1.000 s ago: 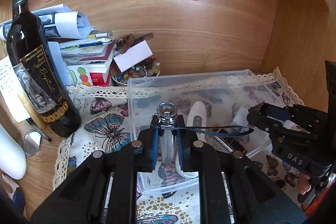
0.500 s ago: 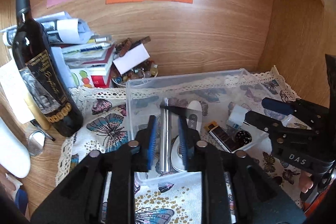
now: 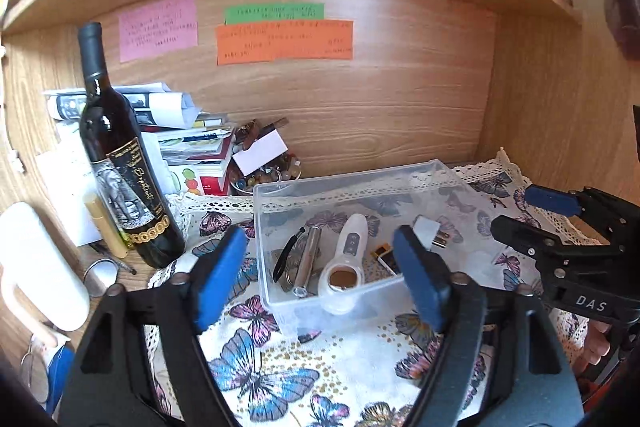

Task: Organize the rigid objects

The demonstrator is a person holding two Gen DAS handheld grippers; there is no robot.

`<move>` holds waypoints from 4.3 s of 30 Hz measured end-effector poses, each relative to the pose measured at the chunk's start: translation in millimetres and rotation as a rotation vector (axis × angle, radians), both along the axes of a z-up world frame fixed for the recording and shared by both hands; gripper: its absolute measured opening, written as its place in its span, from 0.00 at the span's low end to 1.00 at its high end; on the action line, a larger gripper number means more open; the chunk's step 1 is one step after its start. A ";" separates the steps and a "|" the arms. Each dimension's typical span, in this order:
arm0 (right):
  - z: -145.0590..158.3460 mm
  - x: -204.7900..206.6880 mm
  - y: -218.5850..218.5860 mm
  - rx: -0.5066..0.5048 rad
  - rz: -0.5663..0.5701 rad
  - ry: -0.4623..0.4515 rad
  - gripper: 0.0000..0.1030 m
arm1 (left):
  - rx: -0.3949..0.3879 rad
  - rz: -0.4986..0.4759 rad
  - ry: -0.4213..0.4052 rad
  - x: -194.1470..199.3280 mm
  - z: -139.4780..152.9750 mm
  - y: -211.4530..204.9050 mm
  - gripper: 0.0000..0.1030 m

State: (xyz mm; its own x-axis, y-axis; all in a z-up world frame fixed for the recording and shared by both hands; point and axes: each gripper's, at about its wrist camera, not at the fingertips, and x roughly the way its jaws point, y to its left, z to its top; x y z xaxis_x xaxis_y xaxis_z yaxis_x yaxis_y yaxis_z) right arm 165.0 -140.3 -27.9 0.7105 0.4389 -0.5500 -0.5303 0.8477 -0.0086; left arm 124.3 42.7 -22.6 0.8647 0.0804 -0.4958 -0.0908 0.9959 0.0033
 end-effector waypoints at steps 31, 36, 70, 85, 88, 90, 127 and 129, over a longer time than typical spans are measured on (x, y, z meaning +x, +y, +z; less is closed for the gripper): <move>-85.7 -14.0 7.2 -0.135 0.117 0.262 0.52 | -0.045 -0.127 0.322 -32.2 -96.8 -37.3 0.90; -88.3 -14.9 9.1 -0.150 0.132 0.270 0.31 | -0.020 -0.176 0.335 -28.6 -100.1 -50.6 0.84; -22.4 -14.9 -9.9 0.005 0.027 0.092 0.22 | -0.099 -0.161 0.226 -15.3 -56.8 -27.4 0.25; 3.5 12.1 2.9 0.021 -0.004 0.006 0.22 | -0.068 -0.143 0.057 15.4 1.5 -15.4 0.25; 1.0 20.8 6.4 0.013 -0.008 0.010 0.22 | -0.070 -0.151 0.063 26.9 0.1 -16.9 0.25; -3.6 28.7 8.6 0.007 -0.011 0.025 0.22 | -0.068 -0.157 0.076 36.0 -3.8 -18.9 0.25; 4.9 23.0 2.9 0.022 -0.042 -0.024 0.74 | -0.028 -0.084 0.068 39.8 -10.2 -15.1 0.78; 15.5 12.5 -1.6 0.042 -0.042 -0.057 0.79 | -0.007 -0.067 0.028 27.7 -0.4 -16.0 0.83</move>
